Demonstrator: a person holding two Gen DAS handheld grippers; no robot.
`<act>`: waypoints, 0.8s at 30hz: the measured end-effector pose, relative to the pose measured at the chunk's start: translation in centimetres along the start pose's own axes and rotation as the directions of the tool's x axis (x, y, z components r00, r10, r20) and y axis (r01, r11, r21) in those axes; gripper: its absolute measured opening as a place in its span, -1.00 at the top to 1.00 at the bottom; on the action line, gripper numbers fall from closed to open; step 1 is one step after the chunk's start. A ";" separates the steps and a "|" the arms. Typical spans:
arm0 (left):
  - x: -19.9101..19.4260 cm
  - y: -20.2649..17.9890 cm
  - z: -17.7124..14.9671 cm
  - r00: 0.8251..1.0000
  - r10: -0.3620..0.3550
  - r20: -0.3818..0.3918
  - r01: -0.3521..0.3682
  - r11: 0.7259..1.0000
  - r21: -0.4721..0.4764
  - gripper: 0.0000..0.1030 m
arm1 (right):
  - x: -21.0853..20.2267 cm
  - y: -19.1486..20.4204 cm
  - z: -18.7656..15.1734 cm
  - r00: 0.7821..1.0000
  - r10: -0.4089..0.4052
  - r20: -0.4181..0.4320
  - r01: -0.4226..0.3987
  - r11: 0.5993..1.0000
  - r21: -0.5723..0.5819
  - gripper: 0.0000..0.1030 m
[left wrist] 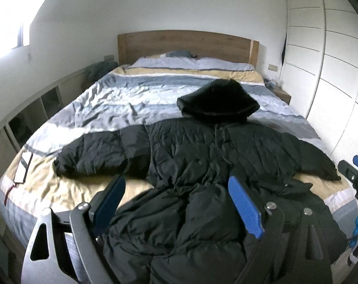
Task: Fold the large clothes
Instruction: 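Move the right gripper to the jacket hem and grasp it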
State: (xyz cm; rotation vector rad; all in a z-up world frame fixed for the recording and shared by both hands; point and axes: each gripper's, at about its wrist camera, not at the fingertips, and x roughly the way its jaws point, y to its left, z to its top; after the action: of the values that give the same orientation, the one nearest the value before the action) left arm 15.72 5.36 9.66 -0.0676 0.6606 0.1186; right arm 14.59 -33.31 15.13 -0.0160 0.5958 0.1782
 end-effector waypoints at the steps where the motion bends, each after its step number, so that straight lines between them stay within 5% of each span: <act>1: 0.3 0.0 -0.5 1.000 0.002 -0.005 -0.002 1.000 0.000 -0.73 | 0.2 0.4 -0.5 1.000 0.001 -0.005 -0.001 1.000 -0.007 -0.99; 13: 0.9 1.3 -5.5 0.996 0.023 -0.083 -0.026 0.999 -0.027 -0.73 | 0.4 4.9 -5.9 0.992 0.069 -0.107 -0.081 0.990 -0.116 -0.99; 24: -2.0 1.3 -6.3 0.998 0.018 -0.055 -0.020 0.999 -0.028 -0.73 | -2.6 7.3 -7.4 0.990 0.100 -0.103 -0.116 0.979 -0.166 -0.99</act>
State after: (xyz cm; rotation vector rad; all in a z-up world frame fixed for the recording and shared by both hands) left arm 10.13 5.85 5.88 -0.0926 0.7147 0.1451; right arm 7.10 -27.08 10.69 -0.1594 0.6750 0.3356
